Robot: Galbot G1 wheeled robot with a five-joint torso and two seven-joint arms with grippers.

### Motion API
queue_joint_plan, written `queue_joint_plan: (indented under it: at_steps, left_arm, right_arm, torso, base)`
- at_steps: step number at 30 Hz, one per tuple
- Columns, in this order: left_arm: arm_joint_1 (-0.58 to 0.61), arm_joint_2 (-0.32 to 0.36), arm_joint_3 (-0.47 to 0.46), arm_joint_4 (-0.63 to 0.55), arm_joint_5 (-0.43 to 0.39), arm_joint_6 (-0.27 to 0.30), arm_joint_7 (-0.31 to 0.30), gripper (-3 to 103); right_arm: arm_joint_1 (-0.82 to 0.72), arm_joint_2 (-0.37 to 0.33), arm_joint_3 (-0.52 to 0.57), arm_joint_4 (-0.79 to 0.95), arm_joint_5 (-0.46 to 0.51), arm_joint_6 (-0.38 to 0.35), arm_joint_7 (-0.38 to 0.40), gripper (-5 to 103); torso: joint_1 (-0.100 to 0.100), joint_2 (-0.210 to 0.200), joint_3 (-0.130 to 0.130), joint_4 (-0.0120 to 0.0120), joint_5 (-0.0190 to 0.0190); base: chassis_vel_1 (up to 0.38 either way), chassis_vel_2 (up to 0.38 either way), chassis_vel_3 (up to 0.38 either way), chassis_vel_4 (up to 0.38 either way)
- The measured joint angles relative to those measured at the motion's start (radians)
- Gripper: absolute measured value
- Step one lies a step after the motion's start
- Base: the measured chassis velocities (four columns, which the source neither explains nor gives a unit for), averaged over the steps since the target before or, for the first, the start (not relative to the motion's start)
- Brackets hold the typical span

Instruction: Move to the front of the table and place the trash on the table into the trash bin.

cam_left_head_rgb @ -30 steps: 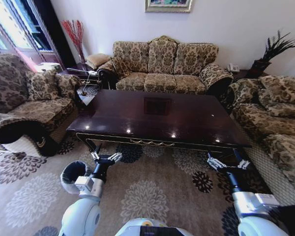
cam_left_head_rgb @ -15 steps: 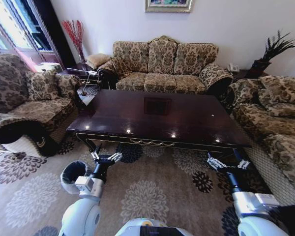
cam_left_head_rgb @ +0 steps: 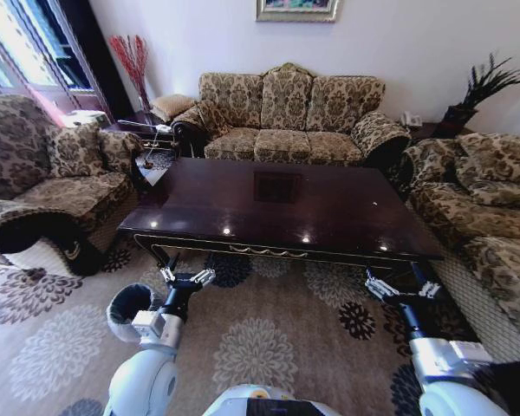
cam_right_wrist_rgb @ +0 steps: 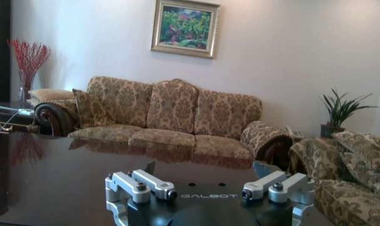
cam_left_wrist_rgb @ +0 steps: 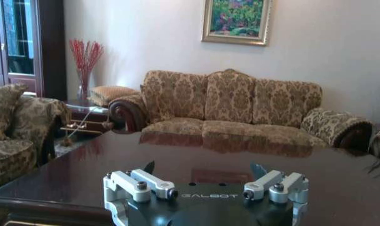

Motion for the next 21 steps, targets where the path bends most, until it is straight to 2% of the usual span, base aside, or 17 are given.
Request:
queue_joint_plan:
  at_steps: [21]
  left_arm:
    - [0.000, 0.000, 0.000, 0.000, 0.000, 0.000, 0.000, 100]
  right_arm:
    - [0.000, 0.000, 0.000, 0.000, 0.000, 0.000, 0.000, 100]
  torso:
    - [0.000, 0.000, 0.000, 0.0000, 0.0000]
  base:
    - [0.000, 0.000, 0.000, 0.000]
